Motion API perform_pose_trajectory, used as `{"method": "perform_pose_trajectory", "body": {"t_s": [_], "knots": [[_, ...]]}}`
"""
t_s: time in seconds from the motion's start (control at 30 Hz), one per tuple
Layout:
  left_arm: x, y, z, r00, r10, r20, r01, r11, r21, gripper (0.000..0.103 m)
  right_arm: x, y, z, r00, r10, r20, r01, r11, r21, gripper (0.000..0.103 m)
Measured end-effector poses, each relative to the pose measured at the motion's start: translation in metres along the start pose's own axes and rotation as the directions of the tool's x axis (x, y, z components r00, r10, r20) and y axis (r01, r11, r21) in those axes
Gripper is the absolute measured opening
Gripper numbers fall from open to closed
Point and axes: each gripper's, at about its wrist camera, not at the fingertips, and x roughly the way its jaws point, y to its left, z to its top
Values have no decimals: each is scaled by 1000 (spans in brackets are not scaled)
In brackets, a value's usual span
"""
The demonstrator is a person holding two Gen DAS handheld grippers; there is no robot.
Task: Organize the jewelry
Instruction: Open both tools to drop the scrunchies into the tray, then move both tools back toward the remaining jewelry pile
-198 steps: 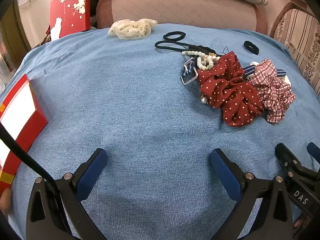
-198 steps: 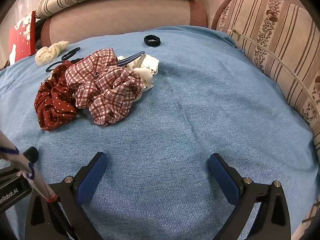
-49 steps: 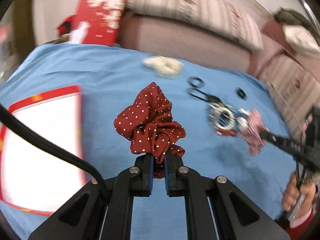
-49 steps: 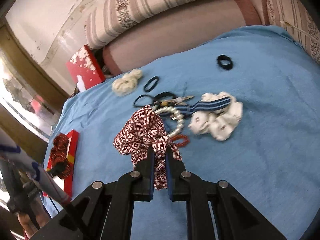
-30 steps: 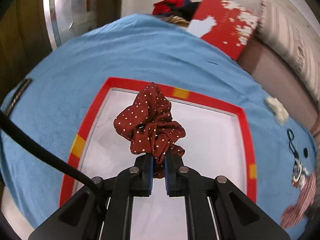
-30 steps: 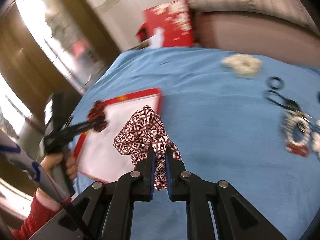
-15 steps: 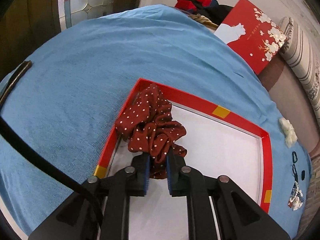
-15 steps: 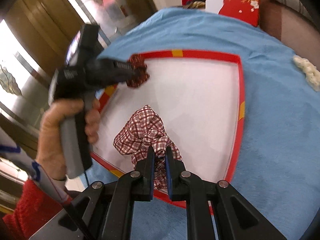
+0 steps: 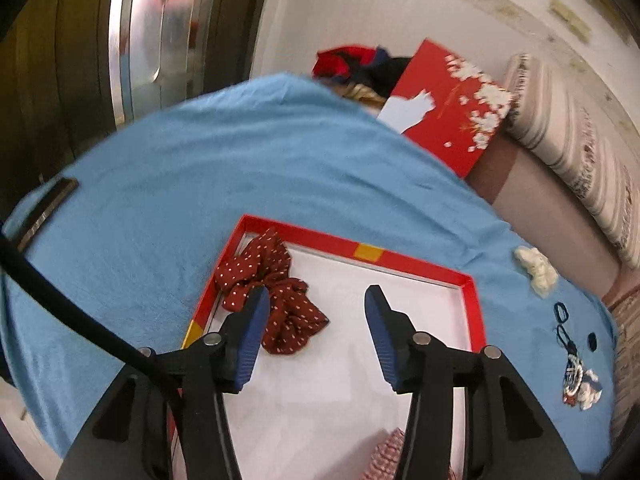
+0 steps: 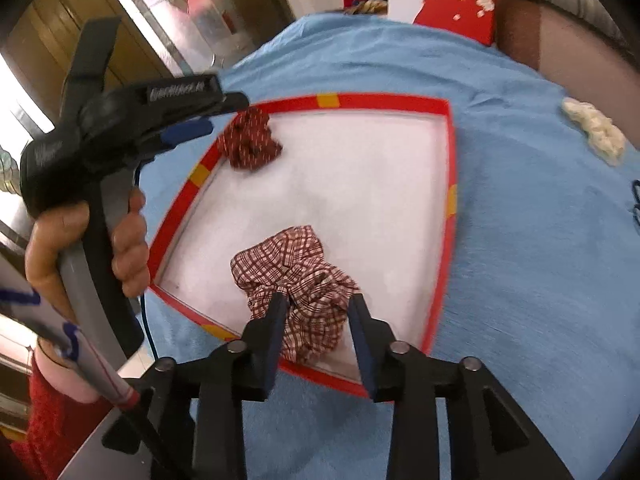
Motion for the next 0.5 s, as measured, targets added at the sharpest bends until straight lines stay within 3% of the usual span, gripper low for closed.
{"method": "perform_pose_trajectory", "body": {"t_s": [0.27, 0.4, 0.5], "knots": [[-40, -35, -26, 996, -44, 71, 40, 997, 62, 53, -63, -36, -31, 994, -76, 77, 72, 996, 59, 47], [-51, -60, -42, 997, -62, 55, 54, 989, 135, 53, -89, -67, -53, 986, -140, 88, 130, 985, 110, 50], [-62, -81, -55, 993, -115, 27, 109, 980, 167, 54, -109, -98, -71, 979, -182, 93, 163, 971, 175, 50]]}}
